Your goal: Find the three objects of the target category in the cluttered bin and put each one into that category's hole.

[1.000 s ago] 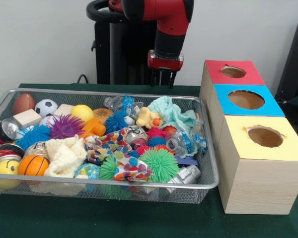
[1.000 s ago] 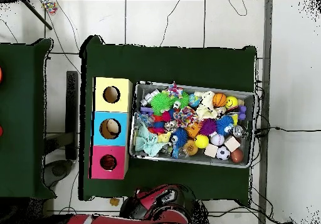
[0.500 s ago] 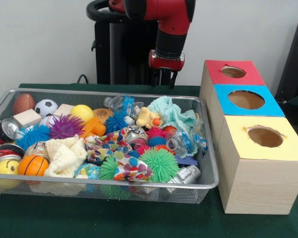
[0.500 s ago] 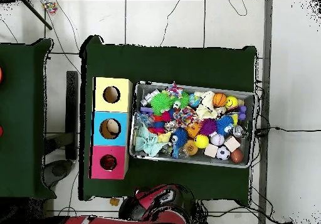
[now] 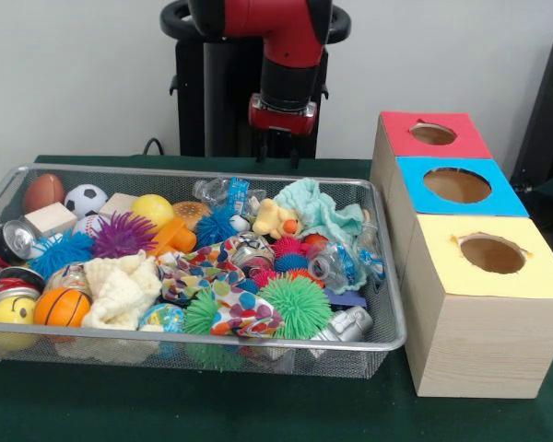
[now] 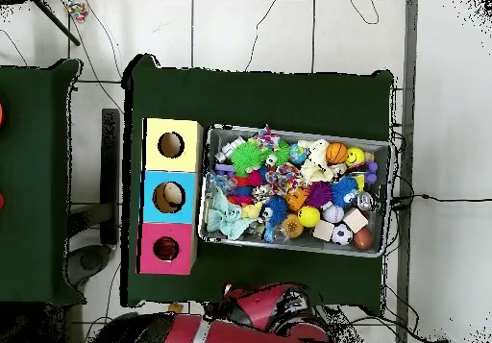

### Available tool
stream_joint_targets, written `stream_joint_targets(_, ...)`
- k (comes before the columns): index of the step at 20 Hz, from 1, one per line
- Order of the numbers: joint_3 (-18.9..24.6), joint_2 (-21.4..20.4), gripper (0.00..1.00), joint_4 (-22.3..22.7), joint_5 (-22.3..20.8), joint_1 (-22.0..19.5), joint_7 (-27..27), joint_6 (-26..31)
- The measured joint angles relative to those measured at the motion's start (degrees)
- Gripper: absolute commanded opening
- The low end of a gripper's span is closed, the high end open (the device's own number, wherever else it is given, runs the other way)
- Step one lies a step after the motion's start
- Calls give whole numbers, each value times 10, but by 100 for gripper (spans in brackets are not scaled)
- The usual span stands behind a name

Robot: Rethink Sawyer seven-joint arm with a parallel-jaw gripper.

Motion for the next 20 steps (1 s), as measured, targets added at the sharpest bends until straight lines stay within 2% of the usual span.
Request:
stream_joint_targets(7,0,-16,100,-2,2,-27,0,14)
stream_joint_targets(15,0,-25,100,-20,29,-14,0,41)
stream_joint_targets(20,0,-25,100,-35,49,9,0,63)
